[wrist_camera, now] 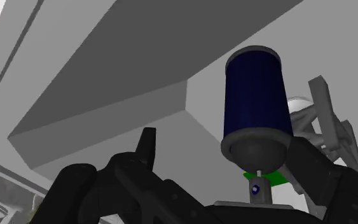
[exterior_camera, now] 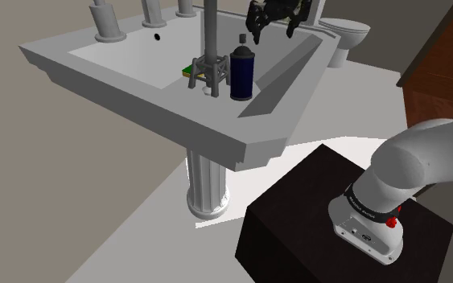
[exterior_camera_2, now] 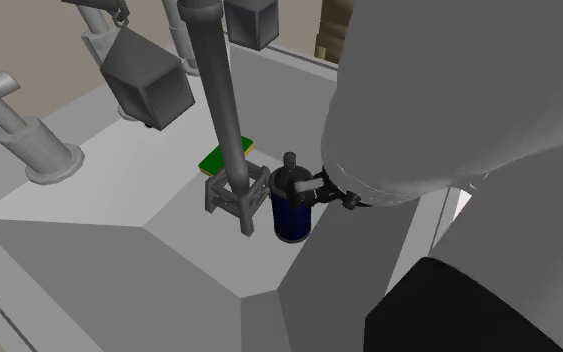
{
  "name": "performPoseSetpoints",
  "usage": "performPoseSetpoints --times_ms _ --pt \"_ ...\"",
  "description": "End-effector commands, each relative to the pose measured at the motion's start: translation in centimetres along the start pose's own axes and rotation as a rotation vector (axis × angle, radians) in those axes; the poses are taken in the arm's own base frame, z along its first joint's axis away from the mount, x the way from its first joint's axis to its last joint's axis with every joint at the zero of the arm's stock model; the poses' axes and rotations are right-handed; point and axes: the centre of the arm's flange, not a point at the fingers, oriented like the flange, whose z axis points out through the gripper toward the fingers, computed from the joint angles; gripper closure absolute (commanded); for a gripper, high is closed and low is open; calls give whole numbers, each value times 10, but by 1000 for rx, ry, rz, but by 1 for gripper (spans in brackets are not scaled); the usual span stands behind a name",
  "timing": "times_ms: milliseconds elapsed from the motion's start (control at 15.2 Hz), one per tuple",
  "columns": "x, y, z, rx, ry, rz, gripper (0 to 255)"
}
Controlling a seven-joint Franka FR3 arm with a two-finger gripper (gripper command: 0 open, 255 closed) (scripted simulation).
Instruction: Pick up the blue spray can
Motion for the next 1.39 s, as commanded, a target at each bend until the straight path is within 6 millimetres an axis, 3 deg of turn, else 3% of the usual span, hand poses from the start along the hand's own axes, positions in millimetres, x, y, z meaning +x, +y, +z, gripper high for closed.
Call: performPoseSetpoints --times_ms 0,396,924,1056,1122,1320 --pt "12 -23 4 -42 48 116 0" --pt "68 -83 15 -173 184 434 0" --pt "55 -90 52 -175 186 439 0" --pt "55 -90 52 -175 186 439 0" --pt "55 -90 52 -175 186 439 255" --pt "54 -90 52 -175 186 439 255"
